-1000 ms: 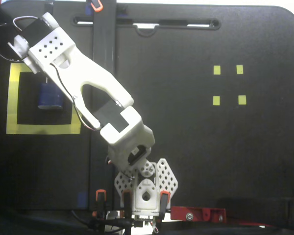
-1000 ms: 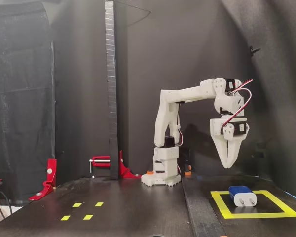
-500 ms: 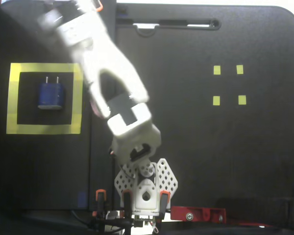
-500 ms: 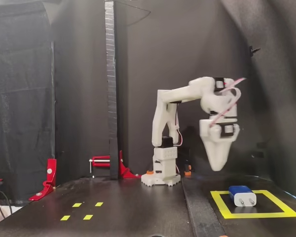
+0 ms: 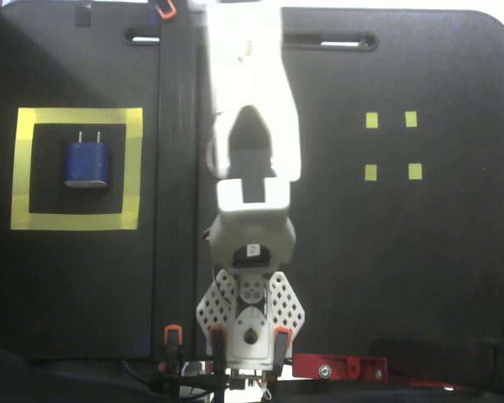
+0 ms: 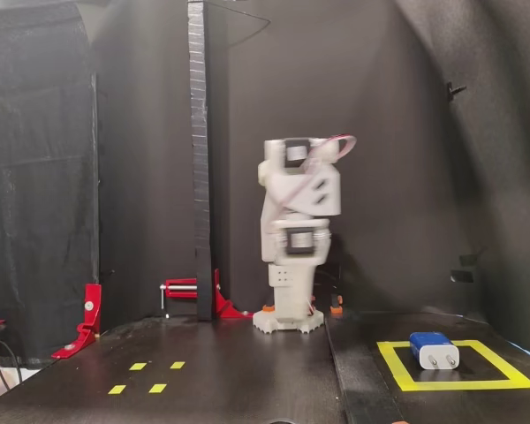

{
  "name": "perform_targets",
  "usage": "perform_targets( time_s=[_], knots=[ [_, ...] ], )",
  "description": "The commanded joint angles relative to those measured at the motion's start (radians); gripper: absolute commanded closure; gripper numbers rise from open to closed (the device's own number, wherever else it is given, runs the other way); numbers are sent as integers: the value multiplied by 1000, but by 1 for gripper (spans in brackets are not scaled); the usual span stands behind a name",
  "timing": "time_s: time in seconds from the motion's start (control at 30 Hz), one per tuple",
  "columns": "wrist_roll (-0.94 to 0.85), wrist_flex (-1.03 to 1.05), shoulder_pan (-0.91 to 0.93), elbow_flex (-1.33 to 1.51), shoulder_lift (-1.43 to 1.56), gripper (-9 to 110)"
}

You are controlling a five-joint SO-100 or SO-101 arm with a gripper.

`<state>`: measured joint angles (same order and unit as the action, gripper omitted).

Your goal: Grasp the block and place it in the designated area.

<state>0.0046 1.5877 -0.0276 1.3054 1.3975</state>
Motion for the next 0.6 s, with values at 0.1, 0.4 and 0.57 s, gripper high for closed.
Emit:
perform_targets(
  time_s=[0.1, 0.4, 0.57],
  knots=[
    [-34, 18, 54, -3, 8, 102],
    [-80, -91, 112, 17, 67, 102],
    [-100, -279, 123, 181, 219, 102]
  ],
)
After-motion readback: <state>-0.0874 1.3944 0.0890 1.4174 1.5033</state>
